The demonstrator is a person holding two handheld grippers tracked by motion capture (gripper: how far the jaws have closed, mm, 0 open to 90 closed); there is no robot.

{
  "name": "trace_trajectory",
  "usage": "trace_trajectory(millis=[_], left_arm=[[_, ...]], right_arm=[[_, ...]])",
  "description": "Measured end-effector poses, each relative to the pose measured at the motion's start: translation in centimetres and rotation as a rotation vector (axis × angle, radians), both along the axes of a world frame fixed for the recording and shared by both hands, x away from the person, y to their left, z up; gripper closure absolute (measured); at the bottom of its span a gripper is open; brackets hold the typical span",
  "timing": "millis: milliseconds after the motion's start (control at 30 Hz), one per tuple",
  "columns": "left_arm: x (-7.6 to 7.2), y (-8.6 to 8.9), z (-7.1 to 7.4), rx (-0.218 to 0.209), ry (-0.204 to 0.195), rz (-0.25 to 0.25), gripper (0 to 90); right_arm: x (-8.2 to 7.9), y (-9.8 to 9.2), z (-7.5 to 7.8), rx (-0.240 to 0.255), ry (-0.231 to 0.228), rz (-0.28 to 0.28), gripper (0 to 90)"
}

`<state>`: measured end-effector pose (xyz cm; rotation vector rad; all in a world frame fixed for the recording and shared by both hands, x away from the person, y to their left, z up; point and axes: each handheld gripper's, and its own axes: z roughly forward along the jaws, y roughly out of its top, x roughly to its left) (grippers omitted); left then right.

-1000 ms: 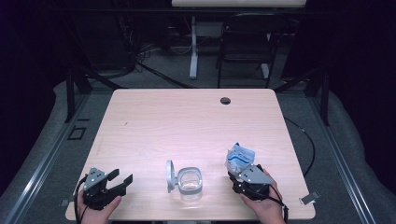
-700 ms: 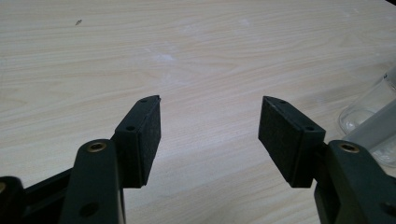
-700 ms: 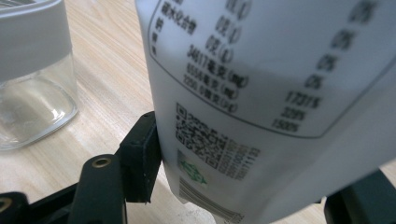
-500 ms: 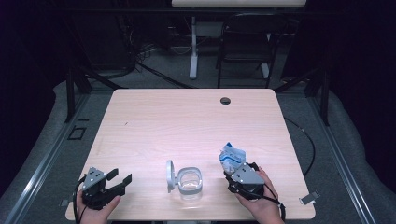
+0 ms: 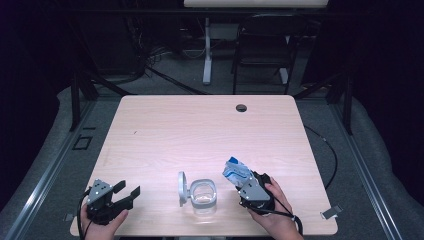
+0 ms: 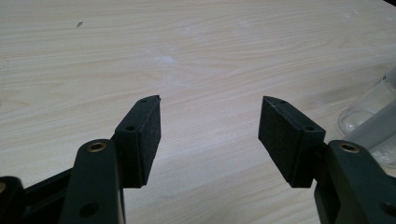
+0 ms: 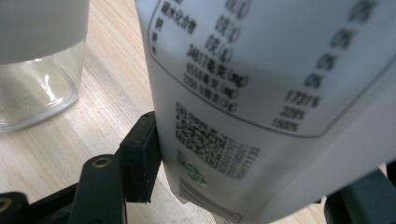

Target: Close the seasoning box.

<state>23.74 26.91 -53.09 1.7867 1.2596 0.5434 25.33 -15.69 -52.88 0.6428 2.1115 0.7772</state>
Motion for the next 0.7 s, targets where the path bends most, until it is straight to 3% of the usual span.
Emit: trace_trajectory(millis=[300,700], left_arm=[[0.0,0.1,0.0,-0.001,-0.001,0.002,39.9],[0.0,0.1,0.0,-0.002,0.000,0.004,39.9]], right_arm=[[0.0,0.8,-0.1,-0.064,-0.018,0.023,37.4],[0.1,1.5,0.2,-0.086,-0.017,0.054,37.5]])
